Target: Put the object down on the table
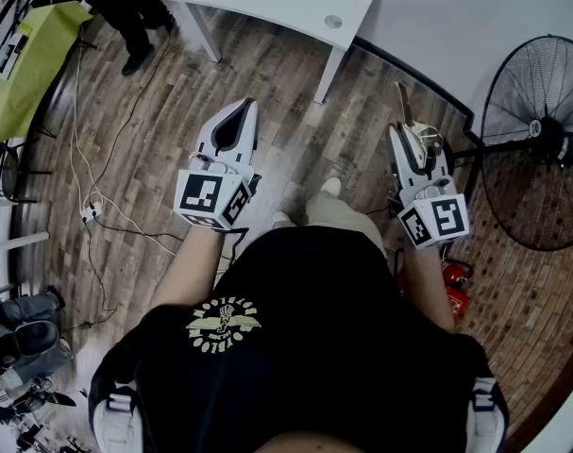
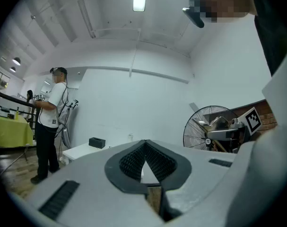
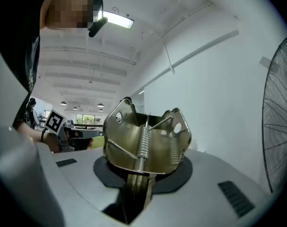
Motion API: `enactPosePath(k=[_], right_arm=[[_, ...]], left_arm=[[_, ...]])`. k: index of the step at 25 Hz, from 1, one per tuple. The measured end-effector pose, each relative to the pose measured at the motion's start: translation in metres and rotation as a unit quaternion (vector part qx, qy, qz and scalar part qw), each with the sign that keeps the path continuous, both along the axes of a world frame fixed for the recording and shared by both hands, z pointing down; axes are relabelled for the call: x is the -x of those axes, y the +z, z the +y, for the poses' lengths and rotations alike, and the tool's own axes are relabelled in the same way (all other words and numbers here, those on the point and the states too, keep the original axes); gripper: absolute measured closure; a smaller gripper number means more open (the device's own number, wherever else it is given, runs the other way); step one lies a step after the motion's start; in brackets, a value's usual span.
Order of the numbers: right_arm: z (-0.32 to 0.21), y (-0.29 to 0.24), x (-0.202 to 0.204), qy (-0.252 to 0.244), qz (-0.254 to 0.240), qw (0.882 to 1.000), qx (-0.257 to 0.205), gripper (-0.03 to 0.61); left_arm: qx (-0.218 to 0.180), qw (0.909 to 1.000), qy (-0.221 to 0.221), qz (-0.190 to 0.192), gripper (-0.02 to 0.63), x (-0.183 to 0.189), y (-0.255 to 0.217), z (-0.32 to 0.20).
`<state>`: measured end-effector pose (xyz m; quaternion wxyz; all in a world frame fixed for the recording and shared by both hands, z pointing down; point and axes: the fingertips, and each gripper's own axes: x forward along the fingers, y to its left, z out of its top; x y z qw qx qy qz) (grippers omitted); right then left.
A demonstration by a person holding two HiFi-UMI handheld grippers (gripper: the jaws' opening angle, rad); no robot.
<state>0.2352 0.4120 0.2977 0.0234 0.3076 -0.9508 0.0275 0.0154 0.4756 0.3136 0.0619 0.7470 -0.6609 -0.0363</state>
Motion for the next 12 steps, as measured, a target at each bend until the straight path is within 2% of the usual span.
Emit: enactPosePath(k=[12], right_arm=[[-0.072, 0.008, 0.026, -0.033, -0.005, 0.999, -0.002, 0.491]], left_arm=[[-0.013, 0.9998, -0.009, -0.01, 0.606, 0.008, -0.002, -0.061]])
